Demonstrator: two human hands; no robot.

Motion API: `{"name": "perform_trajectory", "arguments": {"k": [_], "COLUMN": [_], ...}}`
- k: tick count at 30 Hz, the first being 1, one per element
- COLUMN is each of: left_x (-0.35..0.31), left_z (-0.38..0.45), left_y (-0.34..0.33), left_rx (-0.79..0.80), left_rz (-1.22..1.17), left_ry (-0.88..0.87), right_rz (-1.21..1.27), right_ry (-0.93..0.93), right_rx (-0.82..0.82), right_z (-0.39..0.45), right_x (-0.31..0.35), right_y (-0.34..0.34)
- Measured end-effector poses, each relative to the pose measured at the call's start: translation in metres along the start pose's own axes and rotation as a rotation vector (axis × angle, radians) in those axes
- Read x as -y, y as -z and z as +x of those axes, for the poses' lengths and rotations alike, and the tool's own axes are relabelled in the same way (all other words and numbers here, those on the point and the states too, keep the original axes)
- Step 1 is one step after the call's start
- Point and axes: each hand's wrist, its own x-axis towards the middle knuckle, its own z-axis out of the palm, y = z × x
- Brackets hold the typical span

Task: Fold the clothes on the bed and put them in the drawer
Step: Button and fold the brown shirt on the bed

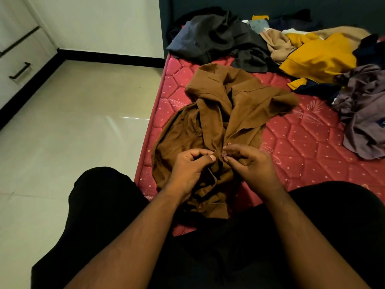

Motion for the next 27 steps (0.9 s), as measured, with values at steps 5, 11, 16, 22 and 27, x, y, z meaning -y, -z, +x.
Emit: {"name": "perform_trajectory", "arguments": {"k": [5, 11, 16, 22, 27], "left_x": [0.001, 0.002, 0.001, 0.002, 0.008], "left_z": [0.003, 0.002, -0.005, 0.001, 0.005], "left_y": [-0.002, -0.004, -0.004, -0.002, -0.001], "left_rx": [-0.076, -0.037, 0.006, 0.078, 0.089], "left_rz": [-0.030, -0.078, -0.095, -0.196, -0.202], "left_ry": [0.011, 0.027, 0.039, 0.106, 0.168], "right_rz": [-0.165, -0.085, 0.118, 0.331, 0.414], "right_ry": [-0.016, 0.099, -0.046, -0.178, -0.217], "right_rx": [0.048, 0.009, 0.047, -0.002, -0.016], "right_z": [0.004, 0.002, -0.001, -0.001, -0.002], "right_x": [-0.017, -0.003, -0.004, 0.000, 0.005], "right_y": [0.014, 0.010, -0.005, -0.007, -0.007]}}
